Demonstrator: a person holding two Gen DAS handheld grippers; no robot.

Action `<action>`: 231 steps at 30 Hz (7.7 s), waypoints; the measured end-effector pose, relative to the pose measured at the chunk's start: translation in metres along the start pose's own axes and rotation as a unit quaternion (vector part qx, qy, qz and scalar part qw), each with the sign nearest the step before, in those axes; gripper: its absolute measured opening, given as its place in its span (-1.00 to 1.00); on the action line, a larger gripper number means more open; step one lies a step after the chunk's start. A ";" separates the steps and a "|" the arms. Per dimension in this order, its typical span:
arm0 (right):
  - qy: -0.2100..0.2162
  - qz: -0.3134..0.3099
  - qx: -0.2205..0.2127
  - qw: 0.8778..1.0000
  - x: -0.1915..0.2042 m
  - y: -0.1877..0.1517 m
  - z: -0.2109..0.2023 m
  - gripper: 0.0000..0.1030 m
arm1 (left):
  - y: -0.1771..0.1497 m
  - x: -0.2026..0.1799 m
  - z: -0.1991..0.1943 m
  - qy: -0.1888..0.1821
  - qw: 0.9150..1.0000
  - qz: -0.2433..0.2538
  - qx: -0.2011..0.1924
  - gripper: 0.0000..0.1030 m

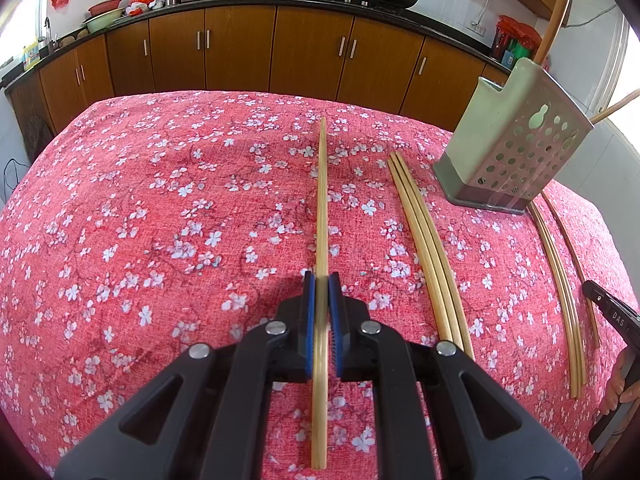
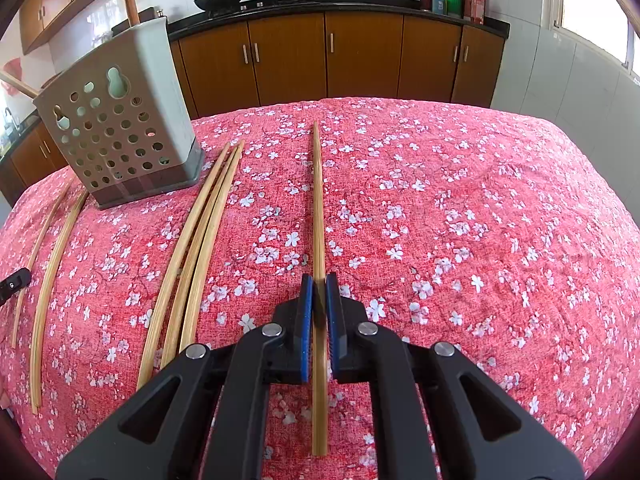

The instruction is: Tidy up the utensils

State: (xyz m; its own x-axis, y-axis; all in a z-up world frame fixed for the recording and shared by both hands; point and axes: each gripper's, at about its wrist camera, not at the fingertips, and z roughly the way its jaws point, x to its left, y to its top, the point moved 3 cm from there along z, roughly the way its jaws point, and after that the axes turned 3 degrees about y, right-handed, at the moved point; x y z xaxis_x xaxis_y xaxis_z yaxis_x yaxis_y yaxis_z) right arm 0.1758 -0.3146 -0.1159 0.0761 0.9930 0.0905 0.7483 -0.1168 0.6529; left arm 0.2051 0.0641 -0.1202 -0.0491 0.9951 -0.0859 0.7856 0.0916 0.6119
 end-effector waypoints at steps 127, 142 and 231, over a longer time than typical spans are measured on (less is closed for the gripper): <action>0.114 -0.014 0.052 0.992 0.043 -0.014 -0.009 -0.82 | -0.006 -0.018 -0.053 -0.028 0.999 -0.003 -0.040 -0.38; 0.039 -0.005 0.032 0.999 0.021 -0.009 -0.004 -0.85 | -0.041 -0.062 -0.025 -0.070 0.996 0.041 0.025 -0.67; 0.032 0.002 0.003 0.999 -0.001 0.000 0.002 -0.84 | 0.001 0.008 0.003 0.003 1.000 -0.001 -0.006 -0.79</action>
State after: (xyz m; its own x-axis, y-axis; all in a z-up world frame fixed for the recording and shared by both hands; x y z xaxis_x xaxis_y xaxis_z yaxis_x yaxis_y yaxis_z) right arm 0.1769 -0.3156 -0.1178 0.0373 0.9893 0.1409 0.7516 -0.1207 0.6485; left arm 0.2077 0.0716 -0.1226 -0.0537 0.9952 -0.0819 0.7786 0.0931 0.6206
